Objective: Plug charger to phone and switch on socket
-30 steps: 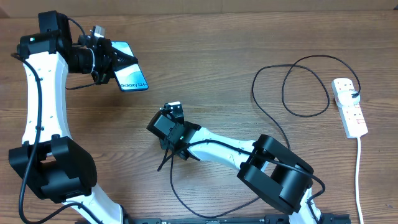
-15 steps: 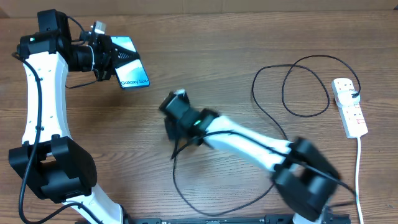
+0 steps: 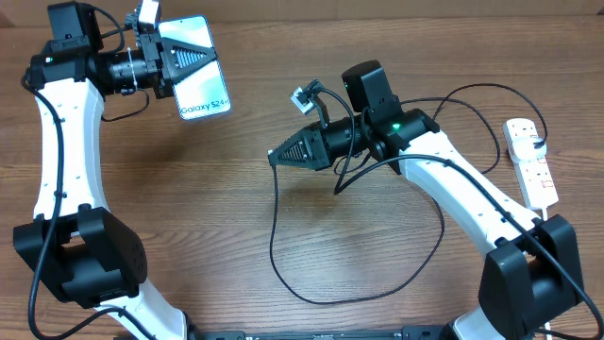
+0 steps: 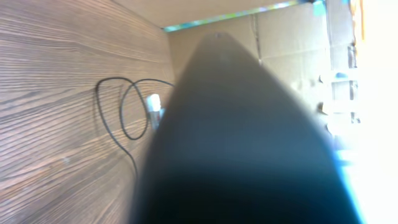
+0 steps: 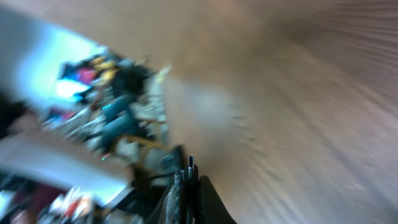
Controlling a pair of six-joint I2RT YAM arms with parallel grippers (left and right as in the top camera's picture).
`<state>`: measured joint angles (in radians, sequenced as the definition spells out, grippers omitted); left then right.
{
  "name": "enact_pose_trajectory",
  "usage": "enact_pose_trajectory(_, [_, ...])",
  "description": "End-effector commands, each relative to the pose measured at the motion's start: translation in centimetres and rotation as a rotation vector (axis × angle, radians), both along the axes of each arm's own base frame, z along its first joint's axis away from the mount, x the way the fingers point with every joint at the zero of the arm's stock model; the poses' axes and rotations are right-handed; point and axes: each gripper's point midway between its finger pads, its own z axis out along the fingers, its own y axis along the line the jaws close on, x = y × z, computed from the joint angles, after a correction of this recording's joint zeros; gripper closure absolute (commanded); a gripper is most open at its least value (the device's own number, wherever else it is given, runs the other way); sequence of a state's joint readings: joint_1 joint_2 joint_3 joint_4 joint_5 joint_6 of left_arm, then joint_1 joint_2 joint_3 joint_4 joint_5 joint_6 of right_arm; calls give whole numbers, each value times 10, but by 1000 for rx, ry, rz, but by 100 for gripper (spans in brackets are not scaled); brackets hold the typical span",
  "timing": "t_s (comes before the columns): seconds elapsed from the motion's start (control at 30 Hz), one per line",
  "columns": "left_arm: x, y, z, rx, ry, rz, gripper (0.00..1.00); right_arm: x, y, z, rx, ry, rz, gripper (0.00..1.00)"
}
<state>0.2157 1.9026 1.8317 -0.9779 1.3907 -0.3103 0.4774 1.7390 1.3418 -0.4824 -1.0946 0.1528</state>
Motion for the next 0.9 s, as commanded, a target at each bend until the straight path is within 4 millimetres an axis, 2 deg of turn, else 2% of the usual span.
enact_pose_trajectory(0.0, [-10,-16,22,-83,-87,-93,96,-29,4,29,163,-23,176,96])
enact_pose_trajectory(0.3, [-13,-48,20,-55,-118,-158,96,-36,10,35,191,-38,212,96])
enact_pose_trajectory(0.63, [-25,-83,19,-58,-115,-242,96,-32,13,41,210,-62,209,96])
enact_pose_trajectory(0.87, [-28,-91,19,-52,-136,-262,96,-33,15,60,270,-51,243,96])
